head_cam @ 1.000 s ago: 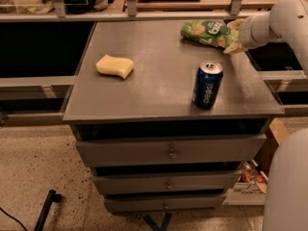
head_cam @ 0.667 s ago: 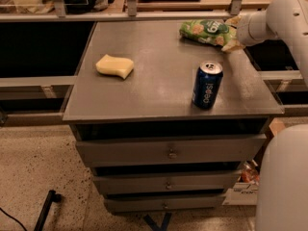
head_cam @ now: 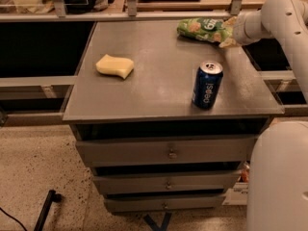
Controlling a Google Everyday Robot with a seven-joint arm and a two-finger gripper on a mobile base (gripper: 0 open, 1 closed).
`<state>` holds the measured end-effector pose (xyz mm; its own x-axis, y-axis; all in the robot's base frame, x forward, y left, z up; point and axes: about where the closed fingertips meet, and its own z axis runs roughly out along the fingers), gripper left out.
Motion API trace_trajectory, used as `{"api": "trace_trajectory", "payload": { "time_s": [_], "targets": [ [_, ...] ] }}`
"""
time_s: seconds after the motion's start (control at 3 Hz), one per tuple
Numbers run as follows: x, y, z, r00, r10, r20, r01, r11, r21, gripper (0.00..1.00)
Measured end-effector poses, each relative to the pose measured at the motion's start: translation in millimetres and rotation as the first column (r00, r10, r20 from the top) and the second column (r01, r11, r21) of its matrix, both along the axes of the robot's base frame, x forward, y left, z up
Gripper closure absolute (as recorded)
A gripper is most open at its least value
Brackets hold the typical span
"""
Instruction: Move green rice chip bag near sponge
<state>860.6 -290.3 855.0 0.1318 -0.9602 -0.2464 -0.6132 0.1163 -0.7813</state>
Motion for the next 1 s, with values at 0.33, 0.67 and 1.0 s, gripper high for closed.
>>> {"api": "trace_trajectory", "payload": {
  "time_s": [0.33, 0.67, 1.0],
  "targets": [
    [0.1, -2.9, -7.6, 1.0000, -0.005, -0.008, 0.005, 1.000, -0.005, 0.64],
    [0.9, -3.8, -10.9, 0.9999, -0.009, -0.012, 0.009, 1.000, -0.006, 0.88],
    [-4.6, -11.1, -13.0, 0.9997, -0.018, -0.015, 0.018, 1.000, -0.005, 1.00]
  ]
}}
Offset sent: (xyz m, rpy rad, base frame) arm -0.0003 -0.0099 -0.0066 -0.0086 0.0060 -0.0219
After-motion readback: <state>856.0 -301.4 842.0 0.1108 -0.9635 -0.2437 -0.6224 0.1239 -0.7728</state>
